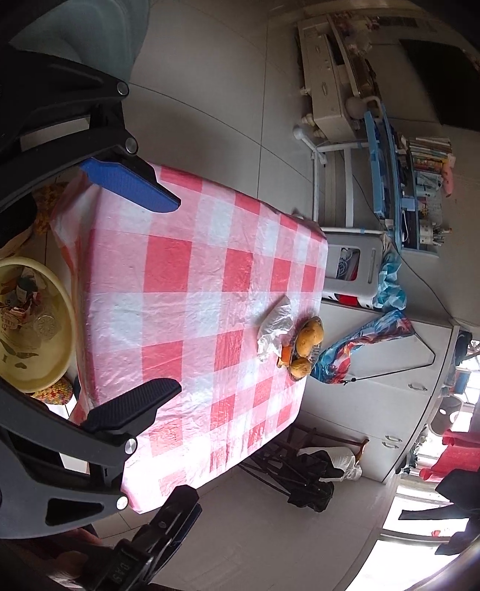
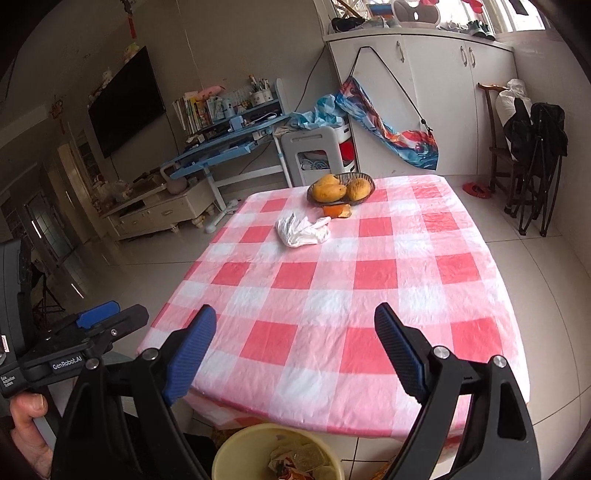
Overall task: Collect trash
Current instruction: 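Move both open tools back toward the white napkin on the table, then grasp the white napkin with the left tool while the right tool reaches the orange peel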
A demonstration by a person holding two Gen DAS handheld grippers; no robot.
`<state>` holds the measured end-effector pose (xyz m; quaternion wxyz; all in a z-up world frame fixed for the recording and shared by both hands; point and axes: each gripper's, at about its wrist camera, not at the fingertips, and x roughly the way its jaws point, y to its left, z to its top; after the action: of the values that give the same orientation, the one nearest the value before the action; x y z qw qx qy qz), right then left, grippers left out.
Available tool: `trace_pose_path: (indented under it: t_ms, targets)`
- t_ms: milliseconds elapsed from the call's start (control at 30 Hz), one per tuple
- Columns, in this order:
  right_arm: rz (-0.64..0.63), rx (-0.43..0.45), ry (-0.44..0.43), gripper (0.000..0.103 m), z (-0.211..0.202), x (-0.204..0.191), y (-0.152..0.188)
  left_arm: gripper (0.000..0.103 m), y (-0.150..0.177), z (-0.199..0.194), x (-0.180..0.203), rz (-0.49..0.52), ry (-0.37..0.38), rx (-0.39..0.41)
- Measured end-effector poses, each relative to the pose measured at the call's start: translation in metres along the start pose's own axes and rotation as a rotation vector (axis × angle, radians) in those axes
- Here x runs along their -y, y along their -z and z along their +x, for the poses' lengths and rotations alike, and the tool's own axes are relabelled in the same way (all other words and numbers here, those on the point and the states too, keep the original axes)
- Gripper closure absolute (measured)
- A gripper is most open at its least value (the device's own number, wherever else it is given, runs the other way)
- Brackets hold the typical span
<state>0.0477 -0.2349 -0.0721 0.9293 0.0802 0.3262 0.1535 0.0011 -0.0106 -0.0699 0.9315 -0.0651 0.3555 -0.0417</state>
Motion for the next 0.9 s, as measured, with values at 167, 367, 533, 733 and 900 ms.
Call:
trace_pose_path:
  t_ms: [167,367,533,733,900]
  targets:
    - [0.011,-0.042,-0.002,0.019,0.033,0.016,-0.026,0.015,-0.026,0.026,-0.001,0.008,0.022,-0.015]
    - [0.029,-0.071,0.003,0.019,0.079,0.032,-0.056,0.013,-0.058,0.070,0.016,0.089,0.032,-0.027]
    - [0.039,-0.104,0.025,0.019,0.124,0.052,-0.077,0.013,-0.081,0.125,0.037,0.169,0.059,-0.080]
    - [0.093,-0.129,0.031,0.019,0.167,0.071,-0.091,0.013,-0.107,0.186,0.035,0.084,0.107,-0.147]
    - [0.066,-0.171,0.030,0.019,0.208,0.062,-0.102,0.013,-0.117,0.220,0.027,0.037,0.147,-0.183]
